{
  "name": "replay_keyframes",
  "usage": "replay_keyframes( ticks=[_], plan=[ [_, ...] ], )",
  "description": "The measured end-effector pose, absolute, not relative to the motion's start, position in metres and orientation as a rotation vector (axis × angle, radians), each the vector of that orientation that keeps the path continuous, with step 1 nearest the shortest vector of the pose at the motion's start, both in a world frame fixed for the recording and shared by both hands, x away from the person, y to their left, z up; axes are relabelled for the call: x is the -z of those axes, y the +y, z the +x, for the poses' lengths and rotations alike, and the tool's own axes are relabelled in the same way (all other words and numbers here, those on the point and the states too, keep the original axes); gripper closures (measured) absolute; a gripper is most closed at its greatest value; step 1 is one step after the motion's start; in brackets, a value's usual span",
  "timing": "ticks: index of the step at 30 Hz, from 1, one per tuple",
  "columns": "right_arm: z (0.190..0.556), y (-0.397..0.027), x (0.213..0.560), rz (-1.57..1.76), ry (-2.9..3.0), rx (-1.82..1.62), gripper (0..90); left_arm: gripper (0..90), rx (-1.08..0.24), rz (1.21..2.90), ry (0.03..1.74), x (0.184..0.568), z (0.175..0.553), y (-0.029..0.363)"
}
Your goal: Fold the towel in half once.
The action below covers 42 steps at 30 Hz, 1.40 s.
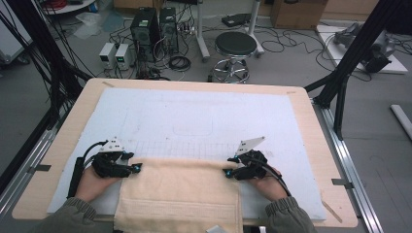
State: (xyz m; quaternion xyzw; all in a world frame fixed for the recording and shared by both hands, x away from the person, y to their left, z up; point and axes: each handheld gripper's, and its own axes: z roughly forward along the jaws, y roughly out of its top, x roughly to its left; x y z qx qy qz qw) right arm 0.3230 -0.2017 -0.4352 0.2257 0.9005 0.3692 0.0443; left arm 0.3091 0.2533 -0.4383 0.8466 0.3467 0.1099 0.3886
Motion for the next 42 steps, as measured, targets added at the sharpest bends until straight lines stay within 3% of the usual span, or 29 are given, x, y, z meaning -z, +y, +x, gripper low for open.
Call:
replay_keyframes(
  ticks=[4,6,12,23,27,28,30,35,42],
  plan=[
    [0.322,-0.199,0.434,0.652,2.78,-1.146,77.6,70.7,-0.248,2.151,0.858,0.437,0.308,0.252],
    [0.323,-0.2,0.433,0.648,2.777,-1.151,81.3,79.2,-0.237,2.152,0.858,0.435,0.309,0.251],
    [0.345,-0.2,0.418,0.678,2.719,-1.097,83.6,83.5,-0.316,2.074,0.925,0.416,0.336,0.245],
    [0.437,-0.211,0.338,0.784,2.499,-1.082,84.3,84.2,-0.603,1.942,0.982,0.323,0.427,0.218],
    [0.462,-0.213,0.31,0.807,2.453,-1.069,83.8,83.4,-0.636,1.945,0.97,0.301,0.448,0.213],
    [0.466,-0.212,0.308,0.804,2.443,-1.065,81.0,80.6,-0.637,1.95,0.981,0.303,0.451,0.212],
    [0.472,-0.212,0.311,0.846,2.418,-1.078,63.8,63.1,-0.639,1.979,1.018,0.312,0.453,0.212],
    [0.467,-0.216,0.336,0.91,2.486,-1.059,46.0,56.8,-0.576,1.968,1.04,0.341,0.439,0.228],
    [0.426,-0.225,0.35,0.899,2.441,-1.155,36.5,50.5,-0.51,1.956,0.967,0.366,0.405,0.236]
  ],
)
